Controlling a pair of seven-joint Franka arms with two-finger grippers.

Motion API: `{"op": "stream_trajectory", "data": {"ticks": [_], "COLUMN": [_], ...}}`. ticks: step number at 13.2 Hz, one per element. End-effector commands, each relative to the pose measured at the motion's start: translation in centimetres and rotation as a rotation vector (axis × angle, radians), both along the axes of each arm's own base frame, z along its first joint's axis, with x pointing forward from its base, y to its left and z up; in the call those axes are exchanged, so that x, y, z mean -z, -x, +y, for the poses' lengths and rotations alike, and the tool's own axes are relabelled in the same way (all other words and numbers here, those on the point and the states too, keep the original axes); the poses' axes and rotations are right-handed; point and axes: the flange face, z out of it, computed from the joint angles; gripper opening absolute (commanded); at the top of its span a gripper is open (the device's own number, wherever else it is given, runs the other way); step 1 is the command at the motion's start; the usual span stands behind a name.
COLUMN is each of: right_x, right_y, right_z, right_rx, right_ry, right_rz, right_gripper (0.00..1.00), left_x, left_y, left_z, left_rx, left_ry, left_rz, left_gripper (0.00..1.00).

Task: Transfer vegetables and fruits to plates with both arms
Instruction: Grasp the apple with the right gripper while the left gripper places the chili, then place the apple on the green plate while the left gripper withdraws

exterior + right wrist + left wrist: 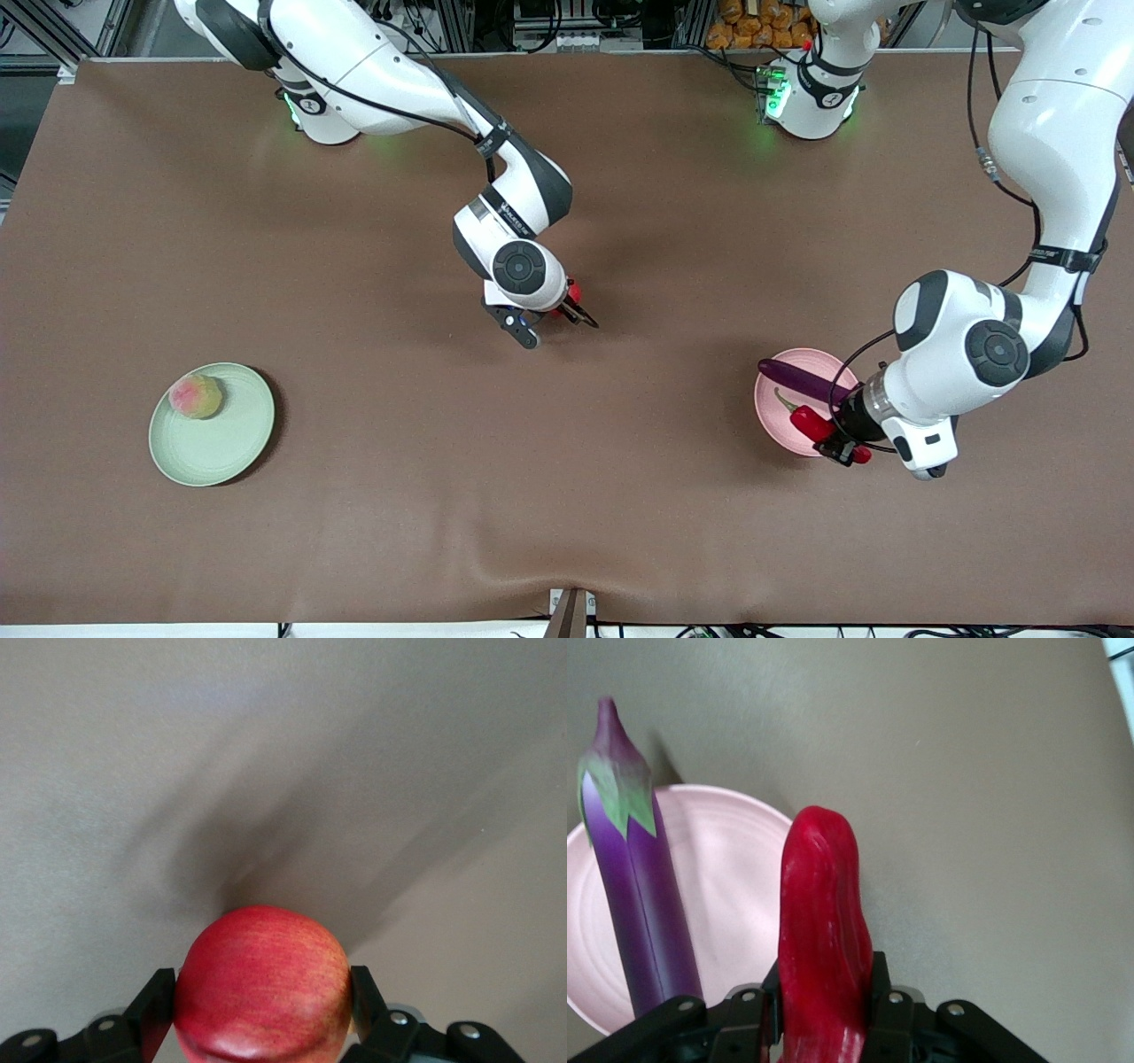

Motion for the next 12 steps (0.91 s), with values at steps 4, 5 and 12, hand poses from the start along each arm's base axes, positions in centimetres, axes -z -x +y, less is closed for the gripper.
{"op": "stream_trajectory", "data": {"ticks": [4, 5, 12], "right_x": [-8.5, -10.6, -11.1], "right_y": [-8.2, -10.4, -18.8], "right_z": [-12.0, -16.7, -46.5], "right_rx": [-0.095, -0.118, -0.556], "right_ry": [0.010, -0.012, 0.039], "right_rz": [0.092, 0.082, -0.071], "right_gripper": [0.00, 0.00, 0.00], "left_x": [2.2, 2.4, -5.9], "left_y": [-0.4, -0.2, 1.4], "left_z": [0.3, 0.0, -1.6], "left_rx": [0.007, 0.008, 0.113], "left_ry": [-0.040, -0.042, -0.137], "left_rz": [0.018, 0.025, 0.058], "left_gripper": [1.00, 1.00, 1.00]}}
